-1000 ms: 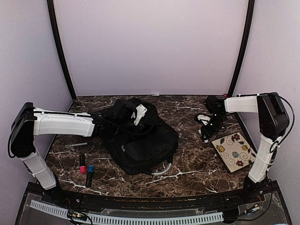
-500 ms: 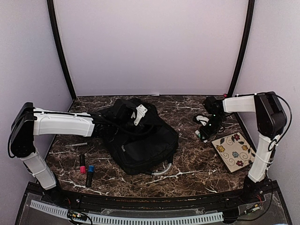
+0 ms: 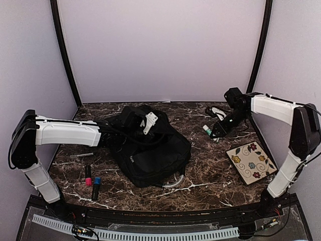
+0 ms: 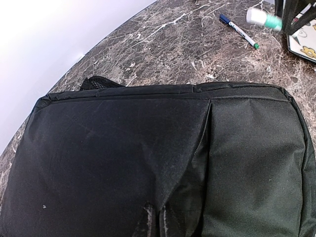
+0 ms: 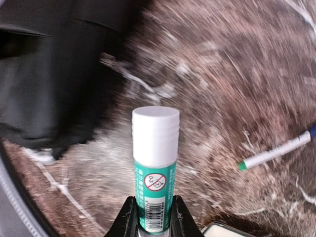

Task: Pack the student bag
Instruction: Grab the glue stick from the center of the board, then place the glue stick in the lower front pocket of the bag.

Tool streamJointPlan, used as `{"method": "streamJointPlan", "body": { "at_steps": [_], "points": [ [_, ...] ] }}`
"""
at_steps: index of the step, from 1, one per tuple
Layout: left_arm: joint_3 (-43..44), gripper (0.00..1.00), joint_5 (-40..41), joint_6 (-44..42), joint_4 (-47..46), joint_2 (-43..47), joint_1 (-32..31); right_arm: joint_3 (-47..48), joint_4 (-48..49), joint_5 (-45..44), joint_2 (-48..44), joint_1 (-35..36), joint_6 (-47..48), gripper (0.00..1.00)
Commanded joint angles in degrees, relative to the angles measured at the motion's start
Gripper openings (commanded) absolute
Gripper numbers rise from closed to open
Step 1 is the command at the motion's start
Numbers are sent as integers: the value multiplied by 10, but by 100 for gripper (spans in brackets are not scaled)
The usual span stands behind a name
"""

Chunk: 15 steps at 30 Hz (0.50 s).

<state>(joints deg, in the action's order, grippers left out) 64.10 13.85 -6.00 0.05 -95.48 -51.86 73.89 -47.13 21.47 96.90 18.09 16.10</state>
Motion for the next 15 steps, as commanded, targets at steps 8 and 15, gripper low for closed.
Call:
{"method": "streamJointPlan", "body": {
  "at_steps": [8, 15],
  "points": [
    [-1, 0, -37, 17, -59, 43, -11, 44, -36, 211, -3, 119, 59, 17],
    [-9, 0, -31, 25, -70, 48, -11, 132, -52, 247, 116, 190, 18, 15]
  ]
}}
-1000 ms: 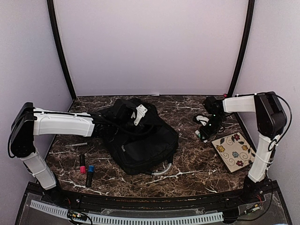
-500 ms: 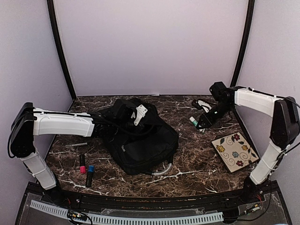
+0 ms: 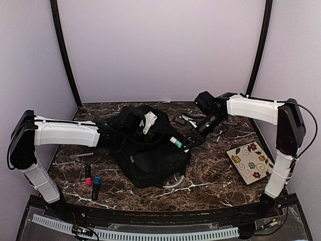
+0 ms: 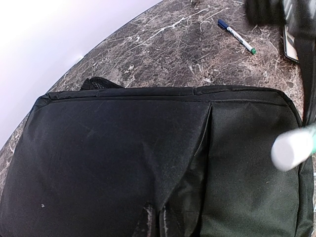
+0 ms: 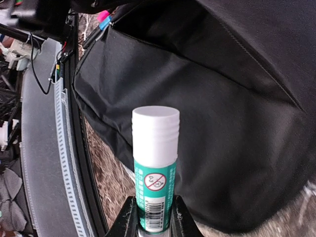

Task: Pack the student bag
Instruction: Place the glue stick in the lower front pocket of the bag.

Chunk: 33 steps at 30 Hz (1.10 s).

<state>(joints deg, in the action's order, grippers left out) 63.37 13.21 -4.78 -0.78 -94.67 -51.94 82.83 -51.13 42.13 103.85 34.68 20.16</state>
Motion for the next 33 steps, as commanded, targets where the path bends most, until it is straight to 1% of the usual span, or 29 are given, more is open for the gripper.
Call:
{"method": "streamJointPlan", "body": {
  "at_steps": [1, 4, 9, 12, 13, 15, 17, 19, 21, 22, 23, 24, 25, 27, 28, 29, 31, 33],
  "points": [
    [-1, 0, -27, 12, -61, 41, -10, 56, -12, 44, 56, 31, -27, 15],
    [-2, 0, -35, 13, -61, 48, -10, 88, 11, 26, 96, 47, -62, 14],
    [-4, 0, -32, 19, -65, 53, -10, 116, 76, 27, 138, 62, -158, 15],
    [-4, 0, -37, 24, -68, 56, -10, 122, 119, 30, 159, 71, -232, 16],
    [-4, 0, -38, 25, -69, 56, -9, 111, 155, 39, 156, 72, -270, 17],
    [-6, 0, -40, 25, -72, 58, -9, 63, 295, 73, 136, 72, -367, 17],
    [-8, 0, -39, 25, -74, 61, -9, 17, 419, 63, 117, 72, -475, 16],
    [-9, 0, -38, 26, -75, 65, -9, -16, 514, 63, 111, 72, -490, 16],
    [-10, 0, -38, 26, -77, 67, -9, -10, 550, 63, 129, 76, -490, 16],
    [-11, 0, -39, 27, -77, 68, -9, 3, 556, 43, 140, 79, -591, 18],
    [-11, 0, -39, 27, -77, 69, -9, 7, 567, 33, 149, 84, -652, 19],
    [-11, 0, -40, 28, -77, 69, -9, 8, 584, 29, 156, 87, -671, 20],
    [-12, 0, -41, 28, -78, 71, -9, 5, 605, 29, 163, 91, -691, 22],
    [-12, 0, -41, 27, -78, 72, -9, -11, 678, 42, 179, 97, -753, 36],
    [-12, 0, -43, 28, -78, 73, -9, -19, 728, 50, 185, 98, -781, 45],
    [-12, 0, -43, 28, -78, 74, -9, -28, 754, 56, 187, 100, -801, 50],
    [-13, 0, -46, 28, -78, 76, -9, -38, 791, 68, 191, 101, -823, 56],
    [-13, 0, -46, 26, -79, 77, -9, -41, 790, 71, 189, 101, -818, 59]
  ]
}}
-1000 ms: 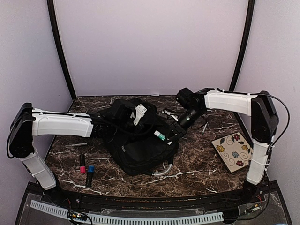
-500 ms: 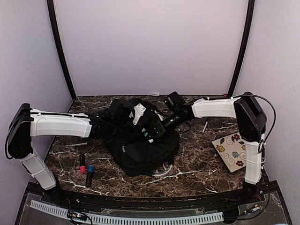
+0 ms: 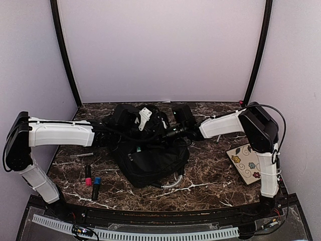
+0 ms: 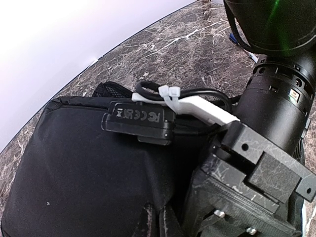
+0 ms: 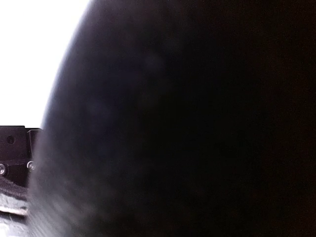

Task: Pack the student bag
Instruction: Place the glue stick in the lower front pocket of the bag, then move the pen to the center of the board.

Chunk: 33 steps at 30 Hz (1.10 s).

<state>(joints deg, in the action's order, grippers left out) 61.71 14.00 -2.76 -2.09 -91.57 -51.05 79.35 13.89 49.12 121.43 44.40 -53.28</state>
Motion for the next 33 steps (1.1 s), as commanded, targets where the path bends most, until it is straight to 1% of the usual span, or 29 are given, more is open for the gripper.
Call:
{"method": "streamJointPlan", "body": {
  "at_steps": [1, 6, 9, 11, 12, 13, 14, 16, 19, 21, 22, 25, 26, 29, 33],
  "points": [
    [3, 0, -52, 4, -65, 46, -18, -6, 134, 3, 10, 4, -75, 60],
    [2, 0, -47, 0, -66, 51, -18, -16, 86, 13, -12, 2, -17, 60],
    [1, 0, -45, -2, -66, 53, -18, -26, 32, 26, -38, -1, 47, 60],
    [0, 0, -45, -3, -66, 53, -18, -30, -17, 43, -60, -4, 107, 59],
    [0, 0, -46, -3, -65, 52, -18, -29, -49, 43, -71, -4, 118, 59],
    [0, 0, -46, -2, -65, 52, -18, -23, -99, 53, -82, -4, 165, 58],
    [0, 0, -46, -2, -65, 52, -18, -14, -152, 52, -91, -4, 251, 58],
    [0, 0, -44, -2, -65, 53, -18, -3, -255, 44, -108, -4, 356, 57],
    [0, 0, -43, -4, -64, 54, -18, -10, -367, 34, -134, -5, 469, 57],
    [0, 0, -41, -5, -64, 54, -18, -31, -424, 22, -157, -8, 530, 54],
    [0, 0, -41, -6, -64, 55, -18, -52, -435, 14, -175, -14, 554, 53],
    [1, 0, -39, -8, -63, 57, -18, -143, -414, 3, -243, -53, 575, 53],
    [1, 0, -39, -8, -62, 57, -18, -151, -426, -11, -256, -70, 591, 53],
    [1, 0, -41, -8, -62, 59, -18, -137, -488, -61, -265, -135, 625, 52],
    [1, 0, -42, -8, -60, 61, -18, -137, -495, -128, -264, -237, 613, 50]
  ]
}}
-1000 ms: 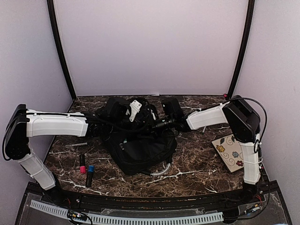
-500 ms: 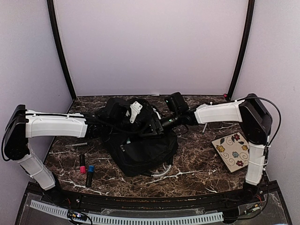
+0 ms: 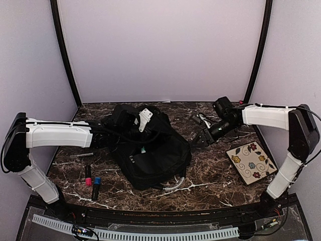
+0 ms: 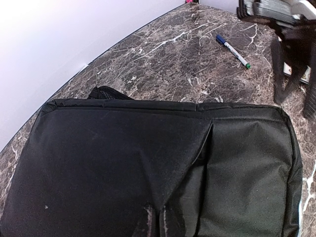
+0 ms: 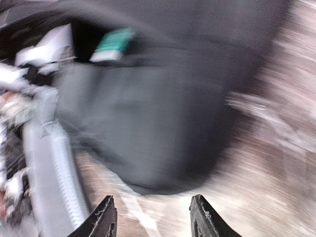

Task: Pack the student bag
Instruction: Move the pen to the center of the board.

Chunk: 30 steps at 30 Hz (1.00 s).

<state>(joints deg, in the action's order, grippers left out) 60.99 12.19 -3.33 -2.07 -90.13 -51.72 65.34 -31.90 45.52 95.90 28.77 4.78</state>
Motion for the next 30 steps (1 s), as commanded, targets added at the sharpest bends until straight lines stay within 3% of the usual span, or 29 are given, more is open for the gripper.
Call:
{"method": "streamJointPlan", "body": {
  "at_steps": [1, 7, 12, 17, 30],
  "points": [
    [8, 0, -23, -3, -61, 47, -11, 3, -32, -128, -6, -102, 23, 50],
    [9, 0, -26, -2, -59, 50, -11, 59, -25, -258, 51, -178, -17, 51],
    [8, 0, -29, 0, -58, 50, -11, 127, -52, -328, 123, -187, -28, 53],
    [9, 0, -25, -4, -57, 55, -11, 159, -70, -320, 173, -210, -67, 54],
    [10, 0, -27, -5, -55, 61, -11, 255, -83, -357, 276, -224, -62, 55]
  ]
}}
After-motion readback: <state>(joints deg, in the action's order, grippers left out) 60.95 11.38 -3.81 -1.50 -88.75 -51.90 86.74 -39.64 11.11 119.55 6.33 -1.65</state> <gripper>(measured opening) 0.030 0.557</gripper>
